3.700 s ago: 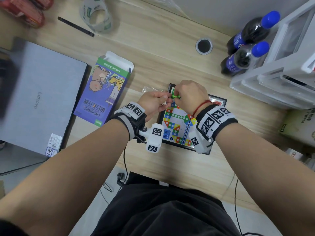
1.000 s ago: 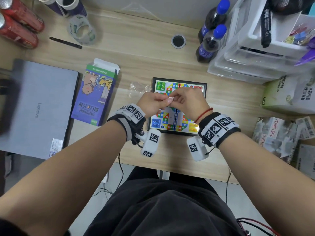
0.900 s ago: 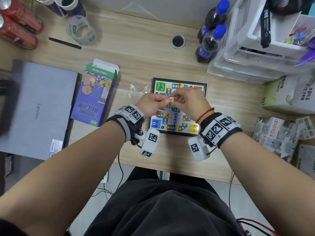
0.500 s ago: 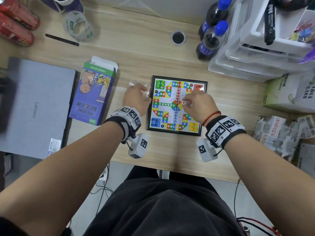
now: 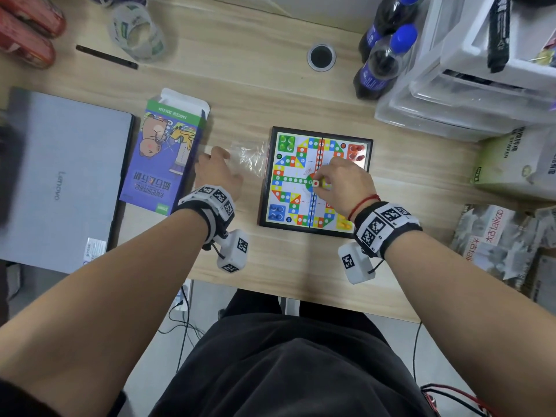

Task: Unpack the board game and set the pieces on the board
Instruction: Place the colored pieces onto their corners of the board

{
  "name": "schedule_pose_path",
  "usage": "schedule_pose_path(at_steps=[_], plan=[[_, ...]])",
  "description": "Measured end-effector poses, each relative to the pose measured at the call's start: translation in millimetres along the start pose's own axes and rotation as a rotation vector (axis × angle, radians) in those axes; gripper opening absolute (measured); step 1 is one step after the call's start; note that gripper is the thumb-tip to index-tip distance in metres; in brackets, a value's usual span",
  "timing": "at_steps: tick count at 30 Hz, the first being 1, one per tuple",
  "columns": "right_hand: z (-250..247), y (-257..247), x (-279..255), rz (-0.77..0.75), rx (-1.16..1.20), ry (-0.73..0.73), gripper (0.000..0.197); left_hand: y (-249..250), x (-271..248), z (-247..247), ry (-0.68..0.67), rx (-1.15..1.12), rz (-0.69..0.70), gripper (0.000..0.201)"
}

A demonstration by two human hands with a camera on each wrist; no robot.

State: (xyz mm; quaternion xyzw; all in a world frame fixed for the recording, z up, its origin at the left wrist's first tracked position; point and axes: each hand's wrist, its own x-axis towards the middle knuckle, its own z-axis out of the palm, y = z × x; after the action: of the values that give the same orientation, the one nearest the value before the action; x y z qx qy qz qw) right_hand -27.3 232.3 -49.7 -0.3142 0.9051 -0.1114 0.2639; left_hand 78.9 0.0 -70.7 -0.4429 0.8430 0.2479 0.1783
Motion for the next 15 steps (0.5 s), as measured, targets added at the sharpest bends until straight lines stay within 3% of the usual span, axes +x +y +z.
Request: schedule_pose_path(at_steps=[8,10,13,15], plan=[[-5,-1,-1,0.010,0.018,-0.014,0.029,-4,1,-6,-0.063,-0.108,-0.048,0.008],[-13,-8,1,-0.016,0.043,0.021,0.030,-4,1,-11,-0.063,-0.140,-0.019,0.016],[-27,-32,15,-0.081,0.084,0.065,0.029,1,1,-21,-0.037,-0.257,-0.031,0.007],[-32,-52,29,-0.116,0.089,0.058,0.028,6,3,-26,-0.109,-0.329,-0.084,0.027]])
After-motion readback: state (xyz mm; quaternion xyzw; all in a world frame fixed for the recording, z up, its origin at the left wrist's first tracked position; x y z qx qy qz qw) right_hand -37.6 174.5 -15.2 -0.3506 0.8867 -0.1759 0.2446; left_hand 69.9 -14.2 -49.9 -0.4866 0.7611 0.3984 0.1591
